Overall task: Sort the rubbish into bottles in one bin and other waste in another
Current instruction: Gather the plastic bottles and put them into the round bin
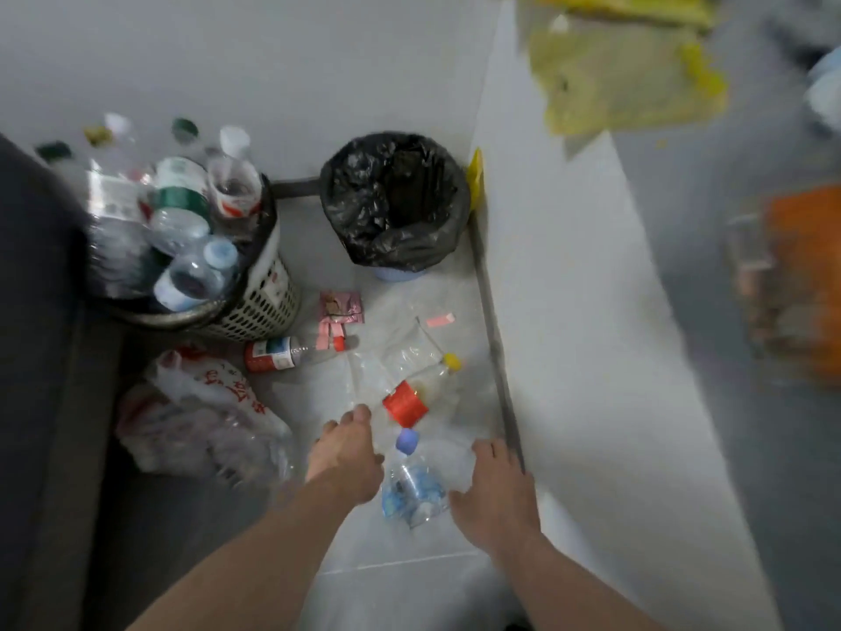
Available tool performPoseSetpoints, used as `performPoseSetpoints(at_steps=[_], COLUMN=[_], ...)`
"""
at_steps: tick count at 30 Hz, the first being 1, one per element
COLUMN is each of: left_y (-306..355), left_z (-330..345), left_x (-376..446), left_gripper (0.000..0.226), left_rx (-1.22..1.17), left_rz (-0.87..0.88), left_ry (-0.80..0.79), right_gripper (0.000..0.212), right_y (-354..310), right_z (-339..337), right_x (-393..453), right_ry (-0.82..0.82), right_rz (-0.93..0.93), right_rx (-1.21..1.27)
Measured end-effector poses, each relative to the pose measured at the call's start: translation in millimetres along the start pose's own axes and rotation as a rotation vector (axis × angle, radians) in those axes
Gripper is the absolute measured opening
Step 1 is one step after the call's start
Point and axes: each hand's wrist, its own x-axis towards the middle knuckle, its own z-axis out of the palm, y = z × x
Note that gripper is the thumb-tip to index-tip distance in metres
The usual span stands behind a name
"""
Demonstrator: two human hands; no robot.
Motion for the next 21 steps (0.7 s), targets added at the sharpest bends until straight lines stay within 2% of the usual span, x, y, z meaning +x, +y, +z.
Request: performPoseSetpoints(at_steps=[3, 5, 9, 13, 15, 21], left_y=[-1, 3, 9, 27, 39, 55], left_z=[-61, -110, -189, -241, -260, -299], left_x=[-99, -172, -302, -412, -454, -532], left_gripper=[0.062, 0.069, 0.061, 0.038, 0.035, 0.047], left_rx=[-0.118, -0.182, -0.333, -0.412, -0.49, -0.761], left_rz=[-0.08, -0.149, -0.248, -0.257, -0.272, -0.216], left_ry=[-0.045, -0.062, -0.098, -0.071, -0.056, -0.07], right_gripper=[0.067, 0.069, 0.063, 0.057, 0.056, 0.063], right_y=[-20, -33, -48, -44, -40, -45], right_z=[-69, -125, -239, -320, -347, -386], right_x=[-87, -149, -261, -345, -378, -457], right_ry=[-0.073, -0.109, -0.147, -0.105, -0.06, 0.029], right_rz=[0.204, 0.233, 0.176, 0.111, 0.096, 0.062], right_rx=[0.38, 0.489, 0.529, 0.486, 0.476, 0.554])
